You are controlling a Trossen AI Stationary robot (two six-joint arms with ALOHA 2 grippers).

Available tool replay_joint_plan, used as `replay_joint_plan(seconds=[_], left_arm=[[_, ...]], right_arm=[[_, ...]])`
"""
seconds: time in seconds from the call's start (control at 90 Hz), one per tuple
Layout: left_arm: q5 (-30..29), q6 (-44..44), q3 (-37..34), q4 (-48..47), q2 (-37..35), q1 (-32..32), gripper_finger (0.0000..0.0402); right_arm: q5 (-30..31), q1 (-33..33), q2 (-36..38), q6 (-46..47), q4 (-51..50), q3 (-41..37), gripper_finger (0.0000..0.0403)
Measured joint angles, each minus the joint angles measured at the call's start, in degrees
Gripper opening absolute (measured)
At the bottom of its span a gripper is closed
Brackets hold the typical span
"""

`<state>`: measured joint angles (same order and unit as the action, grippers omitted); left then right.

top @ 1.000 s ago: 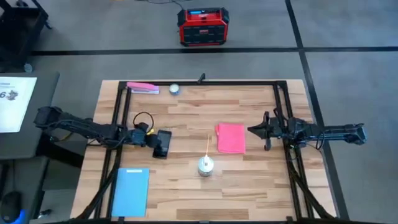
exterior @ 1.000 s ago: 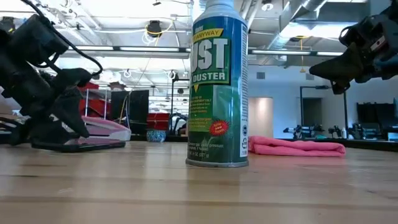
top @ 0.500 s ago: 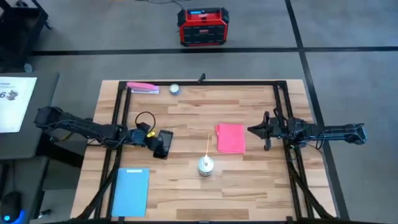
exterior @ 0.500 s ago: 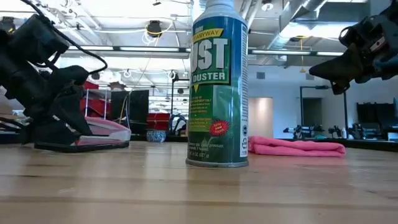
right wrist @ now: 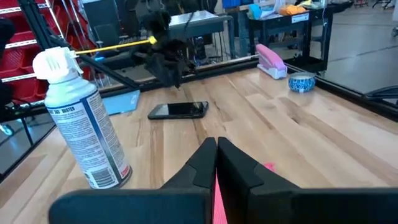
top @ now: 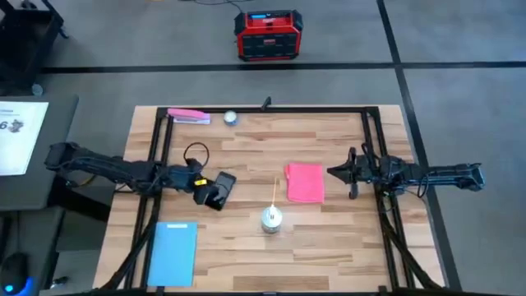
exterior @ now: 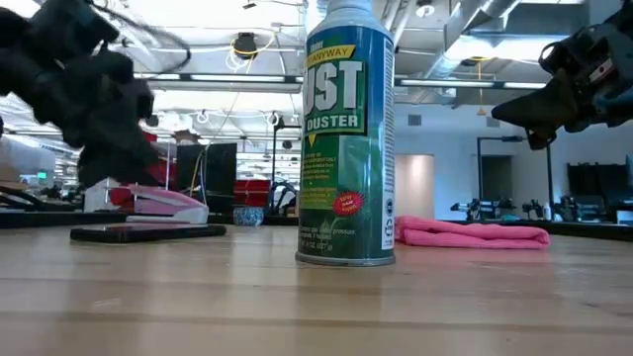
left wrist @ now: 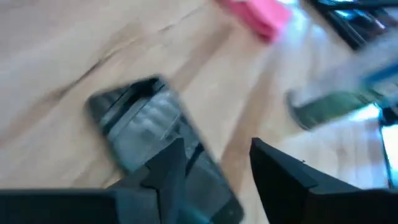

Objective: Apply microfiber cloth
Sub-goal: Return to Home Position

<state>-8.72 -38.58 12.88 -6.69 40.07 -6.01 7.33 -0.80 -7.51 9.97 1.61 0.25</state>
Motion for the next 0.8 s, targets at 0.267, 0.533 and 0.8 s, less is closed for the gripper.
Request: replay_joint_plan(seconds=[0.267, 0.533, 0.8], left_arm=[[0.66, 14.58, 1.06, 0.01, -7.16, -1.15, 0.0009], [-1.28, 18.51, -0.17, -1.84, -23.41, -5.34, 0.0002], [-2.57, 21.41, -2.48, -4.5, -38.81, -14.14, 0.0]], right_arm=[[-1.02, 0.02, 0.01, -1.36, -0.19, 0.03, 0.0], [-1.31, -1.41, 0.02, -2.49, -0.26, 0.04, 0.0], [-4.25, -5.35, -1.13, -0.53, -1.33, 0.24, 0.0]])
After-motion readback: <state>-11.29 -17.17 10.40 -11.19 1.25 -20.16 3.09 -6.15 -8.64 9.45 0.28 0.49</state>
